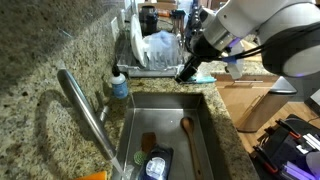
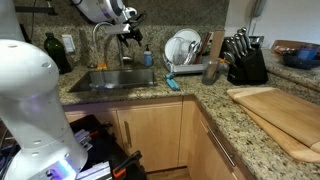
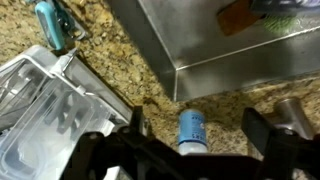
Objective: Close the tap
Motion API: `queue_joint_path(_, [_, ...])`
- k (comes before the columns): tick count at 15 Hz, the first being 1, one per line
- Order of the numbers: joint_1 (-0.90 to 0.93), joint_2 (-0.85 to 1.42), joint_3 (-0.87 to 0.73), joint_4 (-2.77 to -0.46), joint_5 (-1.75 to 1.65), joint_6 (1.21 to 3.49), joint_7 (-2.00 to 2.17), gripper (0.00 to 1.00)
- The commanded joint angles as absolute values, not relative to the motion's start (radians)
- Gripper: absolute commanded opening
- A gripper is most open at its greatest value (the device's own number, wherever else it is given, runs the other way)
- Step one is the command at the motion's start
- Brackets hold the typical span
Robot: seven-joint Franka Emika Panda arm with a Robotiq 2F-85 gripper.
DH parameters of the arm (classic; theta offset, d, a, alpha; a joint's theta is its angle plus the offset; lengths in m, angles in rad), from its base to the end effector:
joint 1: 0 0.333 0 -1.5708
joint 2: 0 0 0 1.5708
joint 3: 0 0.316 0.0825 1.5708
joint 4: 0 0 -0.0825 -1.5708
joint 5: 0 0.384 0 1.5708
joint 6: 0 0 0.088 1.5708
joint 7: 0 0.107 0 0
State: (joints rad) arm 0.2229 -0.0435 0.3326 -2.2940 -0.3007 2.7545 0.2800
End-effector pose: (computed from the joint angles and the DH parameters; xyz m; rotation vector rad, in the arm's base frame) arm 0.4577 0.2997 0.4210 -2.9048 -0.7866 -0.8186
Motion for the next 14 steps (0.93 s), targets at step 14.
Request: queue_joint_path(14, [0.363, 0.432, 0.372, -1.973, -0.143, 2.737, 0.014, 1.00])
